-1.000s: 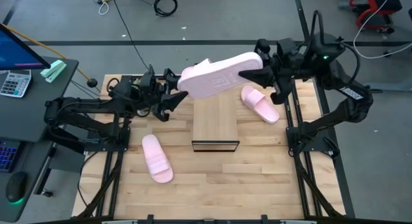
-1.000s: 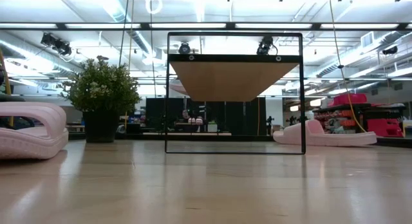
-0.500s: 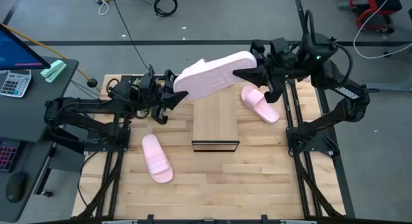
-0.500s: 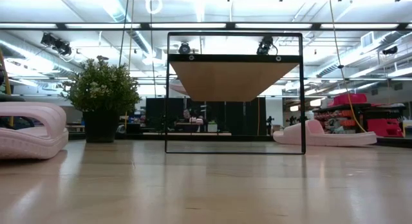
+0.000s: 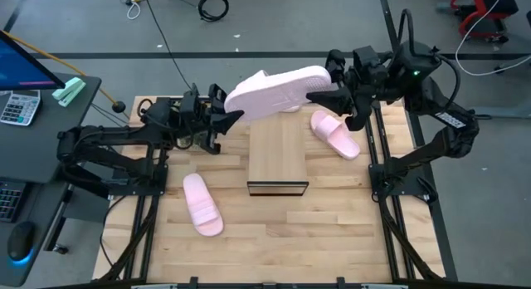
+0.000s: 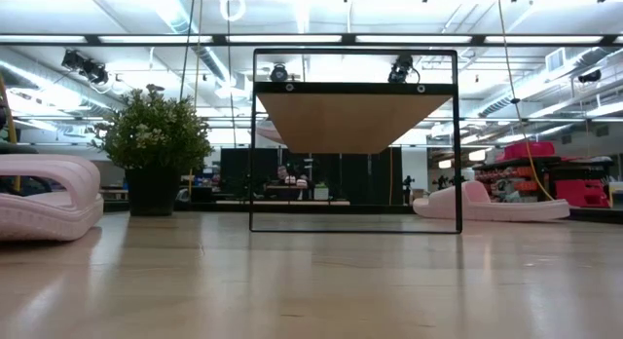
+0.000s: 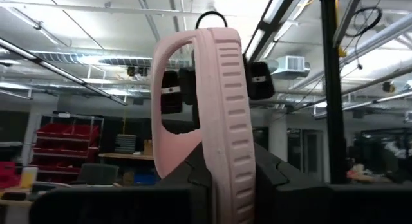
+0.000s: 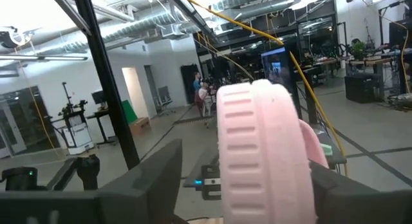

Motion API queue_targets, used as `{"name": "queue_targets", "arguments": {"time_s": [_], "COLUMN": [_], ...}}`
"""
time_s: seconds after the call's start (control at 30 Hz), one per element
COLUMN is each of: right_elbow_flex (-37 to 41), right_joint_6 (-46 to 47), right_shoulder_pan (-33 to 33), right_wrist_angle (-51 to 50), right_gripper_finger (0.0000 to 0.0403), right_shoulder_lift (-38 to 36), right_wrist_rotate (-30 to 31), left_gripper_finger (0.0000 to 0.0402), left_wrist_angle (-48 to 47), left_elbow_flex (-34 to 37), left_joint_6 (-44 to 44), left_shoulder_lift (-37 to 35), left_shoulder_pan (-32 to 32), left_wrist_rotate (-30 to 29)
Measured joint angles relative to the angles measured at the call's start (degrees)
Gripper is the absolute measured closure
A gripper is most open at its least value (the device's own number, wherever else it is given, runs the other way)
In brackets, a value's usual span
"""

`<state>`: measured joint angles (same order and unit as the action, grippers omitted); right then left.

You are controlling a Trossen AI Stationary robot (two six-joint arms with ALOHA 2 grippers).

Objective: Pick and place slides into the shelf
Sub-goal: Put the pink slide on the shelf

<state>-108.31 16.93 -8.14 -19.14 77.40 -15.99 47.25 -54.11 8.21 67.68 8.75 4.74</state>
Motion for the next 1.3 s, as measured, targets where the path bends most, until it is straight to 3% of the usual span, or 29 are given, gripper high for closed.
{"name": "queue_targets", "arguments": {"time_s": [0.3, 0.6, 0.77, 1.17, 1.3], "right_elbow_flex": [0.04, -0.11, -0.04, -0.04, -0.02], "right_joint_6": [0.18, 0.17, 0.08, 1.09, 1.50], "right_shoulder_pan": [0.00, 0.09, 0.07, 0.04, 0.04], "right_wrist_angle": [-0.36, 0.28, -0.25, -12.03, -16.69], "right_gripper_finger": [0.0151, 0.0146, 0.0146, 0.0155, 0.0157], "right_shoulder_lift": [-1.22, -3.39, -4.16, -3.32, -2.27], "right_wrist_rotate": [0.11, 0.04, 1.09, 4.79, 5.20], "left_gripper_finger": [0.0359, 0.0359, 0.0359, 0.0360, 0.0355], "left_wrist_angle": [-10.49, -25.74, -33.75, -47.39, -49.33], "left_elbow_flex": [-0.11, 0.02, 0.02, 0.02, 0.02], "left_joint_6": [-4.63, -18.53, -24.67, -39.39, -42.30], "left_shoulder_lift": [-3.62, -7.90, -8.13, -8.10, -8.08], "left_shoulder_pan": [7.28, 12.94, 14.23, 14.34, 14.34], "left_wrist_rotate": [7.31, 7.58, 15.36, 15.36, 12.60]}}
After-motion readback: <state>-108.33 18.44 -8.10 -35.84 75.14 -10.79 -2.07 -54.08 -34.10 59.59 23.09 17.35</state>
